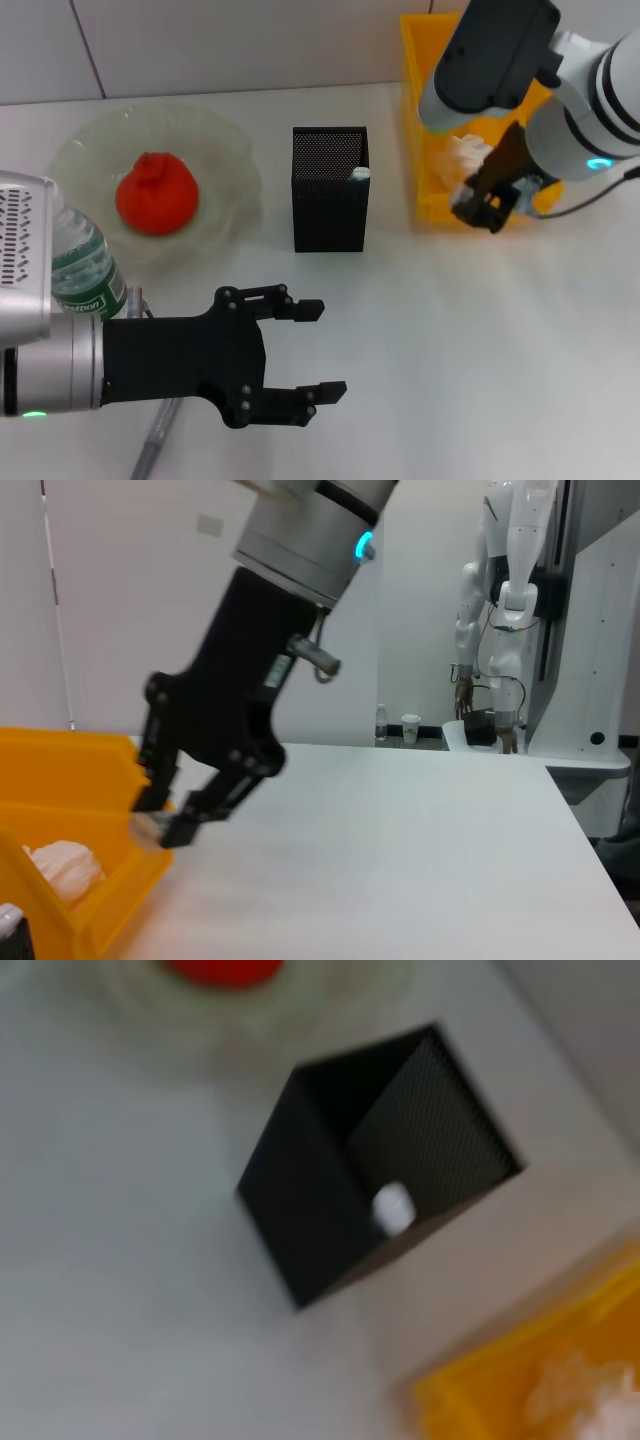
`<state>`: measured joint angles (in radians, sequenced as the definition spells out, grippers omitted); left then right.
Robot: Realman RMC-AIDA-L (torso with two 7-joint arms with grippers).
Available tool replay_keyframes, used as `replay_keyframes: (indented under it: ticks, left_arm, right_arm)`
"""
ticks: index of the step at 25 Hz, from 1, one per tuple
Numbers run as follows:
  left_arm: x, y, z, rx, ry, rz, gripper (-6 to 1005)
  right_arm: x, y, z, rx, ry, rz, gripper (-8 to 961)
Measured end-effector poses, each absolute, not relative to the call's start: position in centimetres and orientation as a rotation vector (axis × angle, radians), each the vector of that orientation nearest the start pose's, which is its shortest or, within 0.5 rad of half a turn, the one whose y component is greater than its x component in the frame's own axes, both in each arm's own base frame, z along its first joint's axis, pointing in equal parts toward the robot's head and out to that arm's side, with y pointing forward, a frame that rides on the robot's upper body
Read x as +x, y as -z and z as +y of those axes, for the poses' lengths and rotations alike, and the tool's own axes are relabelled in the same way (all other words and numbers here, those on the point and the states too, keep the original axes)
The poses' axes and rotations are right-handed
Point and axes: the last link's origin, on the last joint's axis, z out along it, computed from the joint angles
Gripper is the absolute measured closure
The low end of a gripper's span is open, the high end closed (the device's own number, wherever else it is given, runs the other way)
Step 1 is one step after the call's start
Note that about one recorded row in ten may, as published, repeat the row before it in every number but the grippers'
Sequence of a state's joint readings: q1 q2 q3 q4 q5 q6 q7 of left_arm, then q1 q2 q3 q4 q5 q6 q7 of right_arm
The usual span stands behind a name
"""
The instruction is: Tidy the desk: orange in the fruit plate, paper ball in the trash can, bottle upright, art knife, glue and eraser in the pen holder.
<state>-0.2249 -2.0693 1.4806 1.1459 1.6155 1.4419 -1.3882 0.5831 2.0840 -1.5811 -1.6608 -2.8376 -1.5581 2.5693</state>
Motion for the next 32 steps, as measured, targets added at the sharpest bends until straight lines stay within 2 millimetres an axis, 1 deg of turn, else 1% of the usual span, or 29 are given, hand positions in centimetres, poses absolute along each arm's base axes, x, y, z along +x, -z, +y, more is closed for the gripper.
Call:
replay_keyframes:
  ticks: [3,8,9,11,13,16,17,18,19,24,26,27,28,31,32]
  left_arm:
    - [-19.8,3.8,26.9,-2.983,0.661,-0.098,213]
    - [-19.8,3.9,26.8,-2.985,0.662,-0.098,213]
    - [-19.8,3.9,26.8,-2.985,0.664,-0.098,213]
    - [-19.8,3.9,26.8,-2.985,0.664,-0.098,213]
    - [-19.8,3.9,26.8,-2.986,0.664,-0.097,213]
    - [-19.7,4.0,26.8,-2.988,0.662,-0.096,213]
    - [-19.7,4.1,26.8,-2.989,0.661,-0.095,213]
    - [-19.7,4.1,26.8,-2.989,0.660,-0.092,213]
    - [-19.7,4.1,26.8,-2.988,0.659,-0.087,213]
    - [-19.7,4.2,26.8,-2.990,0.659,-0.081,213]
    - [-19.8,4.3,26.8,-2.990,0.659,-0.083,213]
    - [-19.8,4.3,26.8,-2.990,0.659,-0.083,213]
    - [-19.8,4.3,26.9,-2.989,0.660,-0.083,213]
    - [-19.8,4.3,26.9,-2.989,0.660,-0.083,213]
    - [-19.8,4.3,26.9,-2.988,0.660,-0.083,213]
  right_arm:
    - [12.5,-2.0,36.1,-2.413,0.543,0.382,693]
    - [12.0,-2.1,36.9,-2.386,0.471,0.336,693]
    - [11.7,-2.0,37.3,-2.372,0.432,0.312,693]
    - [11.6,-2.0,37.5,-2.368,0.415,0.303,693]
    - [11.3,-1.6,37.9,-2.355,0.347,0.274,693]
    - [11.1,-1.4,38.0,-2.356,0.320,0.269,693]
    - [10.9,-1.2,38.1,-2.360,0.265,0.265,693]
    - [10.9,-1.2,38.1,-2.360,0.265,0.265,693]
    - [10.8,-1.1,38.2,-2.359,0.222,0.265,693]
    - [11.0,-0.6,38.3,-2.371,0.140,0.272,694]
    - [11.2,-0.3,38.1,-2.388,0.071,0.281,694]
    - [11.2,-0.3,38.1,-2.388,0.071,0.281,694]
    - [11.5,-0.2,38.0,-2.392,0.028,0.286,694]
    - [11.7,-0.2,37.8,-2.393,0.005,0.285,694]
    - [12.2,-0.3,37.4,-2.400,-0.045,0.296,694]
